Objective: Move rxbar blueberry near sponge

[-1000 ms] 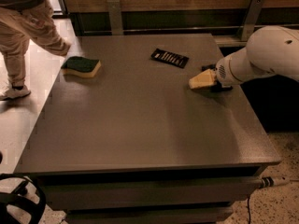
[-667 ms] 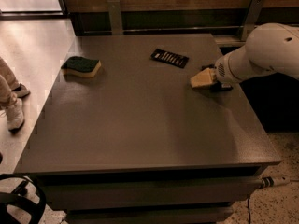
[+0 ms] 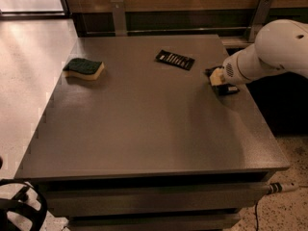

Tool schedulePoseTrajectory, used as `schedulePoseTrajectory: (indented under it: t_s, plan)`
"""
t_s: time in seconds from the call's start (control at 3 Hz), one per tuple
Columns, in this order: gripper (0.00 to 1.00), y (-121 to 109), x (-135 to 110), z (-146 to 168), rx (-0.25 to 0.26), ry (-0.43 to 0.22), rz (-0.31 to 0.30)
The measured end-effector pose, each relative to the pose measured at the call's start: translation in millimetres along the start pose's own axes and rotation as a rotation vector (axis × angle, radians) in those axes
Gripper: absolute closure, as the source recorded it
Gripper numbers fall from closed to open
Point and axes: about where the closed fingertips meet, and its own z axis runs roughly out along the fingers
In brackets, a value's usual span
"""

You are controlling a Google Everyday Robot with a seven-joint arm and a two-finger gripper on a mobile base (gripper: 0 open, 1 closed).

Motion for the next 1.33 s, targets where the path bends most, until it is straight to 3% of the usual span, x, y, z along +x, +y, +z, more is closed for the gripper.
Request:
schedulePoseTrajectory:
  t_s: [0.67, 1.0, 1.33]
  plan:
    - [1.00, 13.8, -20.8, -61.3, 0.054, -0.012, -0.100]
    - [1.00, 33.1, -26.1, -79.9, 0.030, -0.025, -0.152]
    - [1.00, 60.7, -26.1, -80.8, -0.043, -0.029, -0.213]
